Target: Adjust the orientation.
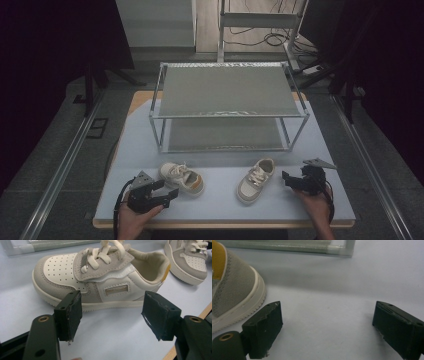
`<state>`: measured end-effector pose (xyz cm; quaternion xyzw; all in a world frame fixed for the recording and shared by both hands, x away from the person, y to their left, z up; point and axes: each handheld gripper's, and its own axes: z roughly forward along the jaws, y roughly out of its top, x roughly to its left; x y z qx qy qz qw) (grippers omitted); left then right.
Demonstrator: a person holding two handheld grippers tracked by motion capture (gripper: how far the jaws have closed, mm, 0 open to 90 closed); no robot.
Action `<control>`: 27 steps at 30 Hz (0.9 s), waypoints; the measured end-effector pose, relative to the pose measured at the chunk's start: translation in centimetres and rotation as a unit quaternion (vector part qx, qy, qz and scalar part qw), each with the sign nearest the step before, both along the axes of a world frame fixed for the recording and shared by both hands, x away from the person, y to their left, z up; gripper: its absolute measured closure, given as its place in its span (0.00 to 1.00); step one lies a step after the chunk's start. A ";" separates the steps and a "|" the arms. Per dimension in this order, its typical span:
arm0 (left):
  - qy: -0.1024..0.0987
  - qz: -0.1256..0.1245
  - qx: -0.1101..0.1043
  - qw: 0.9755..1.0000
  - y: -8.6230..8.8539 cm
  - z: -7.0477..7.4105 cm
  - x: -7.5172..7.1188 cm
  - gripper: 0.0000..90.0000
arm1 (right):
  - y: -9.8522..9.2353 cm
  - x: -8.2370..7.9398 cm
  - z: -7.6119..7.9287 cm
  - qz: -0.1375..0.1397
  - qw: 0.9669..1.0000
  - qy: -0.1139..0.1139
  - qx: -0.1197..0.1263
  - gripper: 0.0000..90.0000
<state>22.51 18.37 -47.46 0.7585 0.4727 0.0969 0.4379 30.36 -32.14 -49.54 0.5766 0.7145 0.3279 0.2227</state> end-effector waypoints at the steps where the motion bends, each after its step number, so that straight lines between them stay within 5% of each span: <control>1: -0.002 0.001 0.001 1.000 0.1 0.0 -0.1 0.35 | 0.0 -0.1 0.0 -0.002 1.000 -0.002 -0.001 0.15; 5: -0.001 0.004 -0.002 1.000 0.4 0.1 -0.2 0.33 | 0.0 -0.9 0.6 -0.002 1.000 -0.013 0.015 0.17; 6: -0.002 0.004 -0.003 1.000 0.5 0.1 -0.3 0.33 | 0.2 -1.8 1.5 0.006 0.999 -0.036 0.014 0.21; 8: -0.002 0.005 -0.003 1.000 0.5 0.2 -0.3 0.33 | 0.3 -2.1 1.8 0.010 0.999 -0.046 0.015 0.23; 13: -0.004 0.008 -0.007 1.000 0.8 0.6 -0.4 0.32 | 1.8 -4.6 5.1 0.067 0.992 -0.090 0.048 0.38; 14: -0.006 0.009 -0.010 1.000 0.9 0.7 -0.5 0.32 | 3.3 -5.3 6.3 0.107 0.987 -0.103 0.065 0.51; 16: -0.007 0.008 -0.011 1.000 1.0 0.8 -0.6 0.32 | 3.9 -5.5 6.7 0.122 0.985 -0.103 0.071 0.56; 17: -0.007 0.009 -0.013 1.000 1.0 0.9 -0.7 0.32 | 6.2 -5.9 7.3 0.170 0.977 -0.103 0.082 0.70; 18: -0.007 0.009 -0.013 1.000 1.0 0.9 -0.7 0.32 | 6.2 -5.9 7.3 0.170 0.977 -0.103 0.082 0.70; 22: -0.007 0.004 -0.017 1.000 1.0 0.9 -0.8 0.32 | 10.9 -5.9 7.2 0.248 0.962 -0.081 0.086 0.93; 23: -0.006 0.001 -0.017 1.000 1.0 0.9 -0.8 0.32 | 13.3 -5.6 6.7 0.272 0.956 -0.066 0.086 0.99; 27: -0.004 -0.002 -0.016 1.000 0.9 0.8 -0.8 0.32 | 16.8 -5.2 5.7 0.296 0.950 -0.051 0.081 0.99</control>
